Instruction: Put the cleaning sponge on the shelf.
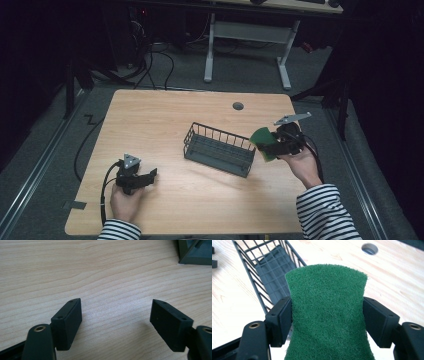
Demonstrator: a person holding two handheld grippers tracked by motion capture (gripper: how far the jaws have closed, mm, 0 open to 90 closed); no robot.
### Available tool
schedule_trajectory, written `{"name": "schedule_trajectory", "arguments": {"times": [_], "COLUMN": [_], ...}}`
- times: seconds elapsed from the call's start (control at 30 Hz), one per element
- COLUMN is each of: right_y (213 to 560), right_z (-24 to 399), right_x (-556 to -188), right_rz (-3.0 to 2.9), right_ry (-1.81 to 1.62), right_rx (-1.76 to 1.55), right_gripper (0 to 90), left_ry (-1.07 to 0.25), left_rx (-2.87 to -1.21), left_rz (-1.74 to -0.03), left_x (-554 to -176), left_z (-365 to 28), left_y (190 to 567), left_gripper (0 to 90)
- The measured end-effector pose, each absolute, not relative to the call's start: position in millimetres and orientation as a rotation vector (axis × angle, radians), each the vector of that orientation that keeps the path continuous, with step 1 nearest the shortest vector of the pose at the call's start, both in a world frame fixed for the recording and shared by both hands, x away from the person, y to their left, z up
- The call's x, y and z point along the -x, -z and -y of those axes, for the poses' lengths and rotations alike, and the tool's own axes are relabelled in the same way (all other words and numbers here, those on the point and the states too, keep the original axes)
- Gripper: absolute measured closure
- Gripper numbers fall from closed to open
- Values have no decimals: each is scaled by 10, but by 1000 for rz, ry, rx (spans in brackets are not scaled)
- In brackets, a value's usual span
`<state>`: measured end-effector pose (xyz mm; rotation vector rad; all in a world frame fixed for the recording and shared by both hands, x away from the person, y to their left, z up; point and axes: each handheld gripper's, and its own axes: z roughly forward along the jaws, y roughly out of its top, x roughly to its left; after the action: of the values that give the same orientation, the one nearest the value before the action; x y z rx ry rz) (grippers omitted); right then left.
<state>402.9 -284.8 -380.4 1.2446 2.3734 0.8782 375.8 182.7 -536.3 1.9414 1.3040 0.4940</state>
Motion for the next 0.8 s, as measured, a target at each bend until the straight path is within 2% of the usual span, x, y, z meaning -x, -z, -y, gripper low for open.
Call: {"name": "schedule_trajectory", "arguments": {"times": [0.27,0.8], "right_y": [3758,3893], "right_z": [2528,2276], "right_x": [-4228,-4414], "right_rz": [-2438,-2464], "right_ry": [-866,-840], "right_rx": [-1140,-1111], "right_gripper": [292,290], "left_ry": [-493,-493], "left_rx": [-1941,-1940], "left_rz": [-1304,-1304], "left_x": [-3757,-3757], "left_z": [-1828,-1828], "left_y": [5363,5363], "left_gripper": [260,260]}}
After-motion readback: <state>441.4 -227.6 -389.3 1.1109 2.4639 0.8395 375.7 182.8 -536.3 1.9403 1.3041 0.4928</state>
